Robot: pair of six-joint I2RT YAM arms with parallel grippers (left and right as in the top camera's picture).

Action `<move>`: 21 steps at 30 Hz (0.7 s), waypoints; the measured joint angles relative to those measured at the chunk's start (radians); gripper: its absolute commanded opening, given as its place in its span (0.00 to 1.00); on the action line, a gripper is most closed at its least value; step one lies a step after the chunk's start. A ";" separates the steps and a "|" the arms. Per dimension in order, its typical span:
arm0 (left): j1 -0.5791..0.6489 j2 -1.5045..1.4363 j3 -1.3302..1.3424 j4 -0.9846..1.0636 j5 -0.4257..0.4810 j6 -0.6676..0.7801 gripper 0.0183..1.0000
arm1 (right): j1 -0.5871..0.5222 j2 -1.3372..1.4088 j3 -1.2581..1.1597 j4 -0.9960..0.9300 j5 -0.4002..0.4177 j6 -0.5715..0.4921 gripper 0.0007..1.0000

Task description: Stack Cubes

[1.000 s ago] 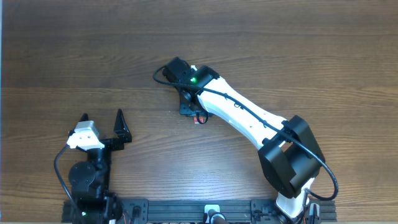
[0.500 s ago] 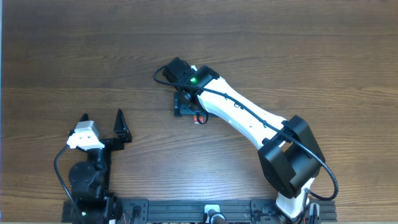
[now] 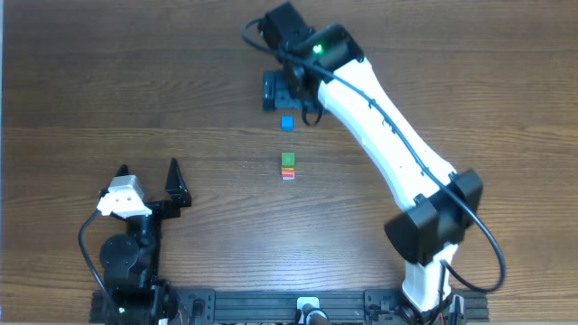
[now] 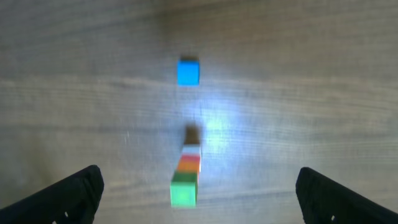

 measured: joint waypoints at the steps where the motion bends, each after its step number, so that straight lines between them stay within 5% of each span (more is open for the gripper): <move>1: 0.000 0.000 0.000 0.000 0.000 0.000 1.00 | -0.011 0.023 0.010 0.013 -0.006 -0.011 0.99; 21: 0.000 0.000 0.000 0.000 0.000 0.000 1.00 | -0.013 0.389 0.008 0.154 -0.057 -0.122 0.93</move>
